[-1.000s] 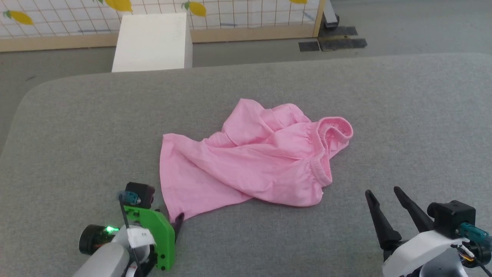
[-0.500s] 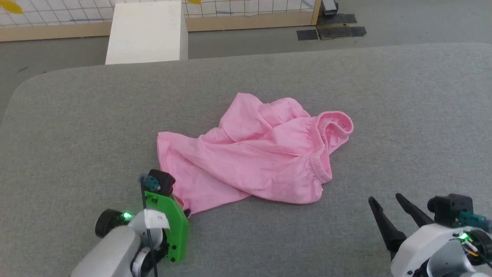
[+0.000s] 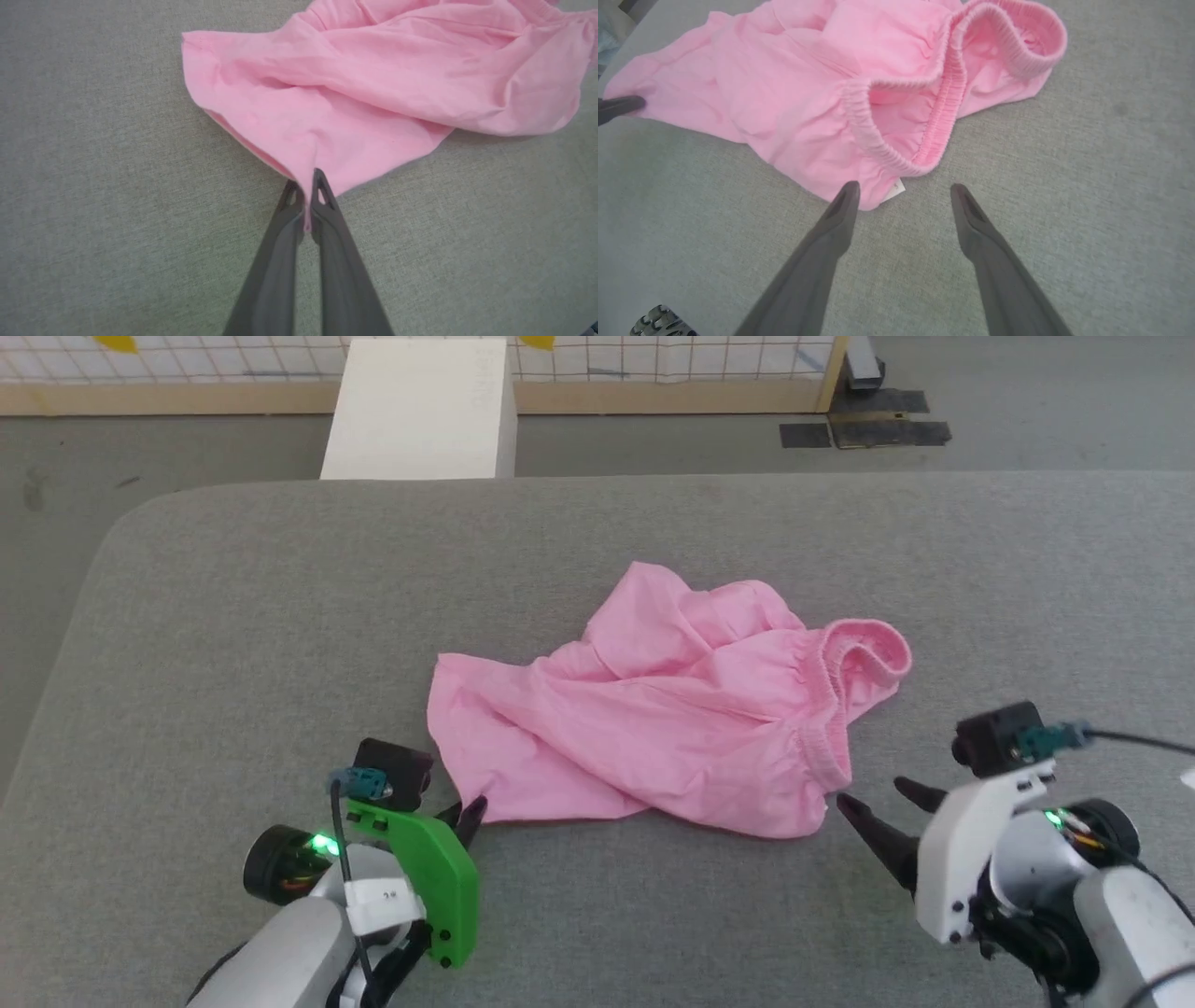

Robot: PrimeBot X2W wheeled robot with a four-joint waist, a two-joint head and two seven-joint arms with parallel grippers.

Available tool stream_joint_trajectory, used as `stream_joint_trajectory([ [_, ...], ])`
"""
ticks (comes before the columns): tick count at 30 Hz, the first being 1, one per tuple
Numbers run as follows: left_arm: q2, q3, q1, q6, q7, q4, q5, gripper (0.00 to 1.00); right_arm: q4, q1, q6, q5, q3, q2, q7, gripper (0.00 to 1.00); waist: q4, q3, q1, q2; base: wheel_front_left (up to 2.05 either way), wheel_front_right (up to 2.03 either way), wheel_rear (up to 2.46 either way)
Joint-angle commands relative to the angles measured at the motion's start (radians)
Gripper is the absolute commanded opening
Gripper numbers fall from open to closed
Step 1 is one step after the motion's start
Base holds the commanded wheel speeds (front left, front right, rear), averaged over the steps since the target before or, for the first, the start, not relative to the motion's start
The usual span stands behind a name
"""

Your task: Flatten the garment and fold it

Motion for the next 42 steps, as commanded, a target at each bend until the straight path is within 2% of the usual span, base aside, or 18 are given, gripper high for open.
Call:
stream_joint_trajectory([
  [1, 0.007, -0.001, 0.008, 0.007, 0.003, -0.018, 0.008, 0.0, 0.025, -0.037, -0.001, 0.009, 0.015, -0.01, 0.01, 1.0, 0.013, 0.013, 0.0, 0.0076, 0.0, 0.0, 0.0],
  [15, 0.009, 0.0, -0.007, 0.017, -0.006, -0.071, 0.011, 0.0, 0.279, -0.233, -0.001, 0.094, 0.204, -0.038, 0.07, 1.0, 0.046, 0.091, 0.0, 0.0076, 0.0, 0.0, 0.0],
  [16, 0.009, 0.003, -0.006, 0.019, -0.008, -0.068, 0.009, 0.0, 0.299, -0.237, -0.001, 0.106, 0.221, -0.038, 0.079, 0.54, 0.047, 0.096, 0.0, 0.0076, 0.0, 0.0, 0.0],
  [17, 0.008, 0.005, -0.005, 0.02, -0.011, -0.067, 0.006, 0.0, 0.313, -0.238, -0.001, 0.116, 0.236, -0.04, 0.088, 0.31, 0.049, 0.099, 0.0, 0.0076, 0.0, 0.0, 0.0],
  [18, 0.008, 0.007, -0.004, 0.02, -0.016, -0.065, 0.004, 0.0, 0.328, -0.239, -0.001, 0.13, 0.252, -0.04, 0.096, 0.0, 0.05, 0.102, 0.0, 0.0076, 0.0, 0.0, 0.0],
  [23, 0.008, 0.016, 0.009, 0.024, -0.032, -0.056, -0.007, 0.0, 0.36, -0.239, -0.001, 0.184, 0.301, -0.048, 0.1, 0.0, 0.05, 0.106, 0.0, 0.0076, 0.0, 0.0, 0.0],
  [29, 0.024, 0.041, 0.026, 0.032, -0.064, -0.069, -0.017, 0.0, 0.312, -0.238, -0.001, 0.221, 0.3, -0.079, 0.011, 0.0, 0.041, 0.065, 0.0, 0.0076, 0.0, 0.0, 0.0],
  [35, 0.084, 0.078, 0.014, 0.049, -0.071, -0.156, 0.001, 0.0, 0.18, -0.233, -0.001, 0.2, 0.233, -0.129, -0.05, 0.0, 0.019, -0.006, 0.0, 0.0076, 0.0, 0.0, 0.0],
  [42, 0.153, 0.133, -0.093, 0.057, -0.027, -0.263, 0.022, 0.0, 0.066, -0.275, -0.001, 0.17, 0.127, -0.143, 0.007, 0.0, 0.0, -0.067, 0.0, 0.0076, 0.0, 0.0, 0.0],
])
